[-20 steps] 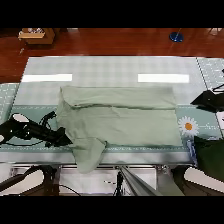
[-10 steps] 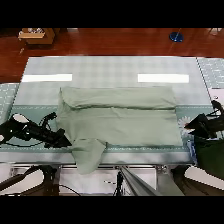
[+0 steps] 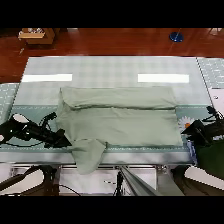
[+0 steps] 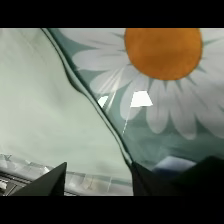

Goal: Fold the shirts.

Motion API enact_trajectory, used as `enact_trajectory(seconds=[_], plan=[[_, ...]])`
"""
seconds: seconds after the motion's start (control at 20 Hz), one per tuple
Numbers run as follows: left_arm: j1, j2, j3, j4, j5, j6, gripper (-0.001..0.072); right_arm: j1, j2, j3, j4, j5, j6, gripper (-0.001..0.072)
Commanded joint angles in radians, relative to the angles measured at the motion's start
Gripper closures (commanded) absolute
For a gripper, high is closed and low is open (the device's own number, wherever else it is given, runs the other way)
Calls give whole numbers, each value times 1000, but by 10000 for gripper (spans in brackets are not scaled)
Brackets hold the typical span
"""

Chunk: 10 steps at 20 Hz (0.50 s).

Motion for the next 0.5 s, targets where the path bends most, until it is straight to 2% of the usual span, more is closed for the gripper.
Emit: enact_trajectory(seconds=[0.0,0.35,0.4,0.45], plan=[[1,0,0,-2,141,0,680,0,0,-50,-22,-20,-2,216],[1,0,0,-2,141,0,680,0,0,-170,19,-116,-6,237],[1,0,0,-2,141,0,680,0,0,-182,39,-137,-6,276],[1,0,0,-2,141,0,680,0,0,-190,61,-151,-6,377]])
